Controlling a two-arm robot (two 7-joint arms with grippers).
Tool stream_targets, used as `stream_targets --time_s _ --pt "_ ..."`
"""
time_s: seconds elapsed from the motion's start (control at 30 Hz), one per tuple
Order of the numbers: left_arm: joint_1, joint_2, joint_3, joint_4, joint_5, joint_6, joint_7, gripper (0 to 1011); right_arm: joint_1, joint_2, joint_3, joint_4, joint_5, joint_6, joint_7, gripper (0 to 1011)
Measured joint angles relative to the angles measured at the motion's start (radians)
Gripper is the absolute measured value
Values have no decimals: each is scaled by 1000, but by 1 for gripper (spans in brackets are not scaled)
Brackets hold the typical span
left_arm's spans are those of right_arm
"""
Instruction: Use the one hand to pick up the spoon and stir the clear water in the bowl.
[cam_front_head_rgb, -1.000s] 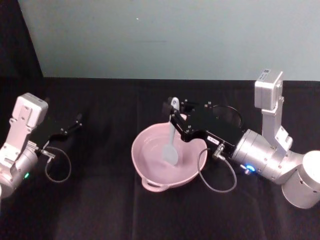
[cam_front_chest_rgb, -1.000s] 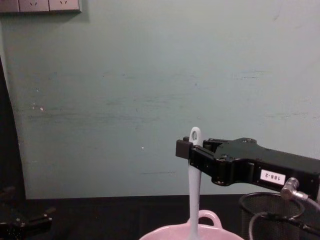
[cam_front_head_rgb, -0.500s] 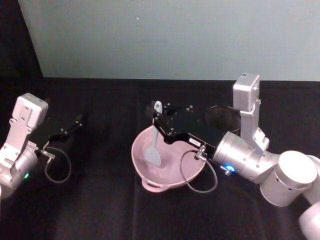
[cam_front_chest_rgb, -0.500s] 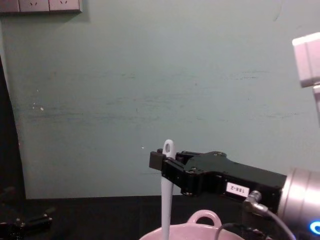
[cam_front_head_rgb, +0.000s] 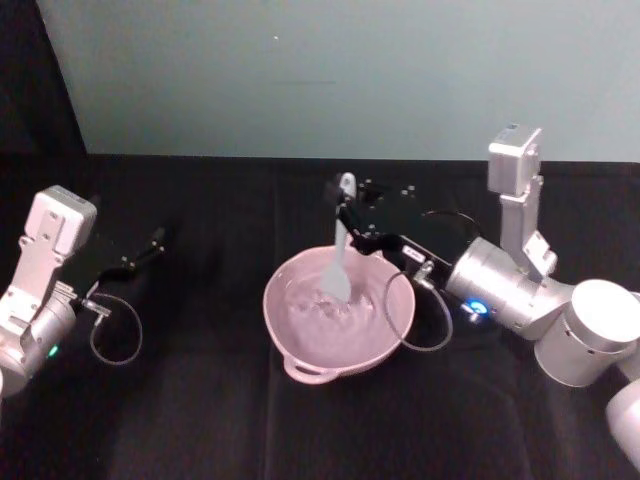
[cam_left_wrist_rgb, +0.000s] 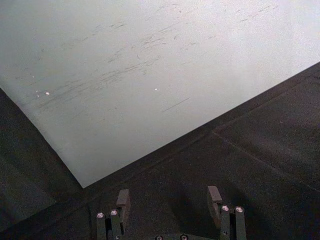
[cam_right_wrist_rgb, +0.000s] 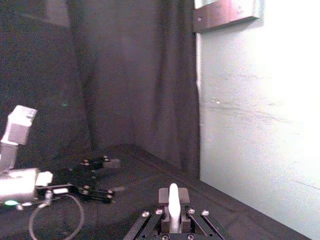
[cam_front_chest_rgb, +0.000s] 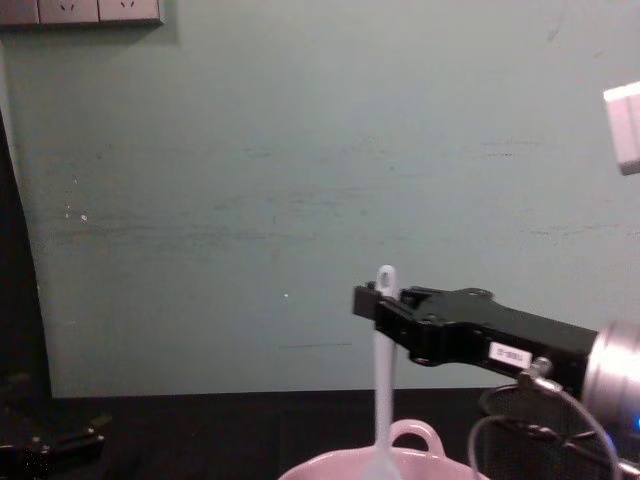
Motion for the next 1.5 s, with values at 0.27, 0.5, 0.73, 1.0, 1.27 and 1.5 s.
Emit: stream_targets --time_s 0.27,0.5,0.73,1.0,1.27,1.5 --pt "0 0 0 0 0 0 0 1012 -43 36 40 -46 1 2 -18 113" --pt "0 0 0 0 0 0 0 1011 -94 60 50 -110 2 19 -25 114" --pt "0 0 0 0 0 0 0 1011 -112 67 21 -158 -10 45 -17 114" --pt "0 0 0 0 0 0 0 1011 -80 38 -49 -173 -41 64 11 114" --pt "0 0 0 0 0 0 0 1011 -37 -6 -67 -103 -46 45 12 114" --pt "0 0 0 0 0 0 0 1011 -16 -26 -41 -30 -32 12 2 113"
